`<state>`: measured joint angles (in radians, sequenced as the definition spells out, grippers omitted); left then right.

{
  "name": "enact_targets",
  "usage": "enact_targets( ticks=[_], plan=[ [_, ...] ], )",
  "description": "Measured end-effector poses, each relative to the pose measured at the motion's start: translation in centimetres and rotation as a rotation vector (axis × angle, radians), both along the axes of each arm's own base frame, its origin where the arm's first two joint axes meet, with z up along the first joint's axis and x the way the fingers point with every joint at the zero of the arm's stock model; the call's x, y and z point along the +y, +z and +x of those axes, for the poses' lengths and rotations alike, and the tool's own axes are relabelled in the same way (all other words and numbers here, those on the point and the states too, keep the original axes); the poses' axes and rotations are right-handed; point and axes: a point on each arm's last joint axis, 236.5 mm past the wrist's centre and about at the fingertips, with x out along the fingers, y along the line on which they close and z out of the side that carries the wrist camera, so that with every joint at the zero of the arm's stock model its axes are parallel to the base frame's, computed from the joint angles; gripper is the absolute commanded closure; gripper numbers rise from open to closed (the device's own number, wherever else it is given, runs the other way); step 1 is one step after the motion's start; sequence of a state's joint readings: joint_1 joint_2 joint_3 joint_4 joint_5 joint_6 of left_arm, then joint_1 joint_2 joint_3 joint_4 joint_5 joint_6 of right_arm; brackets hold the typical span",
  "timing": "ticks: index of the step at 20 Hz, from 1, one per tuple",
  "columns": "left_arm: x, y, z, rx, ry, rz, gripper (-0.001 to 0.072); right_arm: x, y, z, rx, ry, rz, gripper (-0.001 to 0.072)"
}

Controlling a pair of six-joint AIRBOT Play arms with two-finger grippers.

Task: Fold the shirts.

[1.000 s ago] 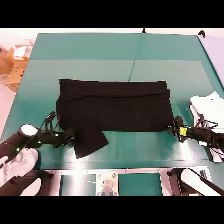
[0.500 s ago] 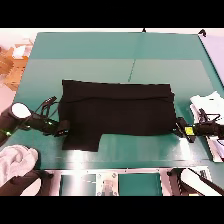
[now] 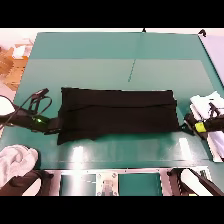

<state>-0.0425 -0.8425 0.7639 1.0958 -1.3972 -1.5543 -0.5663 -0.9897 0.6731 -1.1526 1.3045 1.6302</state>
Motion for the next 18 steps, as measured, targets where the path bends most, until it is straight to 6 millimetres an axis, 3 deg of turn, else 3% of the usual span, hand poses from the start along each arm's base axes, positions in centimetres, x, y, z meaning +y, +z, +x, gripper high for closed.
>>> enact_targets(
  ticks=[5,7,9,11,12,14,16,18],
  plan=[
    [-0.2,1.0,5.7,-0.076,0.009,-0.003,0.0685,-0.2,5.4,8.0,-0.193,0.048,-0.034,0.0693],
    [-0.5,1.1,8.9,-0.102,0.006,-0.011,0.0684,-0.3,6.1,11.1,-0.224,0.061,-0.029,0.0693],
    [-0.9,0.6,12.2,-0.115,-0.002,-0.021,0.0684,-0.2,5.5,14.0,-0.223,0.068,-0.012,0.0693],
    [-1.1,-0.7,15.7,-0.122,-0.005,-0.023,0.0683,-0.2,3.5,16.5,-0.199,0.059,0.01,0.0691],
    [-1.1,-1.4,17.5,-0.131,-0.005,-0.023,0.0667,-0.2,2.2,17.7,-0.186,0.048,0.024,0.061],
    [-1.1,-2.9,20.9,-0.154,0.004,-0.017,0.0038,-0.3,-0.3,19.9,-0.174,0.011,0.055,0.0374],
    [-0.7,-3.6,24.2,-0.206,0.033,-0.01,0.0169,-0.4,-2.1,22.1,-0.19,-0.021,0.087,0.0336],
    [0.4,-2.3,27.4,-0.287,0.074,-0.001,0.0169,-1.6,-2.2,23.7,-0.232,-0.023,0.091,0.0195]
  ],
)
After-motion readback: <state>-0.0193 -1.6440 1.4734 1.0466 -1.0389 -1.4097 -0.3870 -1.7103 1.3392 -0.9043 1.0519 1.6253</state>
